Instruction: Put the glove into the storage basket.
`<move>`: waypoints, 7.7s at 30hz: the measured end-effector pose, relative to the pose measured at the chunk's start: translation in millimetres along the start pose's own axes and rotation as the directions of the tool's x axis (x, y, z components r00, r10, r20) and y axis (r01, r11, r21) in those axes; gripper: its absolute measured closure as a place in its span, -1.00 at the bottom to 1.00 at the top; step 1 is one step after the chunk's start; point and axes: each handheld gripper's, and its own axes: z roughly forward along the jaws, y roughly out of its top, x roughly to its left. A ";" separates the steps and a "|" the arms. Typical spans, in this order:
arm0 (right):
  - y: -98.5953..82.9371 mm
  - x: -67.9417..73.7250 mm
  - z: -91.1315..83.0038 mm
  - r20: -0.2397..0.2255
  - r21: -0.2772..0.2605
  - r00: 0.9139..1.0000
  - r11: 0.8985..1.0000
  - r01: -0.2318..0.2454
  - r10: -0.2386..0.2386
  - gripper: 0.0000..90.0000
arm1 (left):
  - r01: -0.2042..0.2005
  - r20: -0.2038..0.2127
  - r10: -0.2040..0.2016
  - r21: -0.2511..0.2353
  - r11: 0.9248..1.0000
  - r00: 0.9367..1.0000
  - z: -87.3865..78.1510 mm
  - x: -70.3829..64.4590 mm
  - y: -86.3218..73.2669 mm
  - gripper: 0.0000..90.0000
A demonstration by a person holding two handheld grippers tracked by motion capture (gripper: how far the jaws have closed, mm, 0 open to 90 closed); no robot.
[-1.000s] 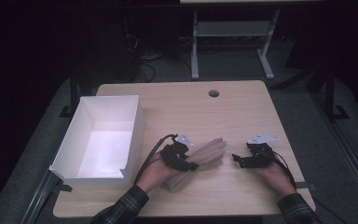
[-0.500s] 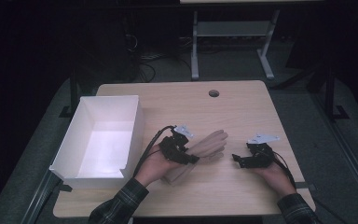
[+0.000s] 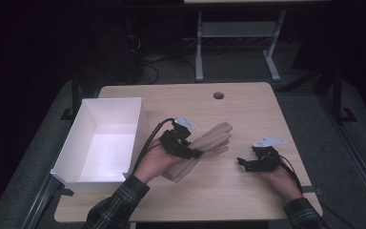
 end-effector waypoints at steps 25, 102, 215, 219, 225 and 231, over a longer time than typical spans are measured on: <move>0.2 0.5 -0.1 -0.003 0.001 1.000 1.000 -0.005 0.005 -0.58 | -0.017 -0.077 0.015 -0.037 0.999 0.997 -58.0 19.0 18.5 0.44; 0.0 0.0 -0.1 -0.002 0.001 1.000 1.000 0.003 -0.003 -0.58 | 0.323 -0.392 -0.373 -0.190 0.927 0.841 -159.6 119.0 -135.8 0.44; 0.1 0.4 -0.2 -0.008 0.003 1.000 1.000 0.007 -0.007 -0.58 | 0.037 -0.140 -0.062 -0.173 0.984 0.988 -39.9 7.4 22.8 -0.66; 0.1 0.4 -0.2 -0.009 0.004 1.000 1.000 0.007 -0.007 -0.58 | 0.022 -0.125 -0.040 -0.144 0.989 0.991 -17.9 2.6 20.5 -0.66; 0.1 0.3 -0.3 -0.009 0.004 1.000 1.000 0.008 -0.008 -0.58 | 0.021 -0.126 -0.037 -0.125 0.992 0.991 9.3 0.7 10.5 -0.66; 0.1 0.4 -0.3 -0.009 0.004 1.000 1.000 0.008 -0.008 -0.58 | -0.002 -0.133 -0.012 -0.104 0.995 0.991 38.2 2.4 -8.9 -0.66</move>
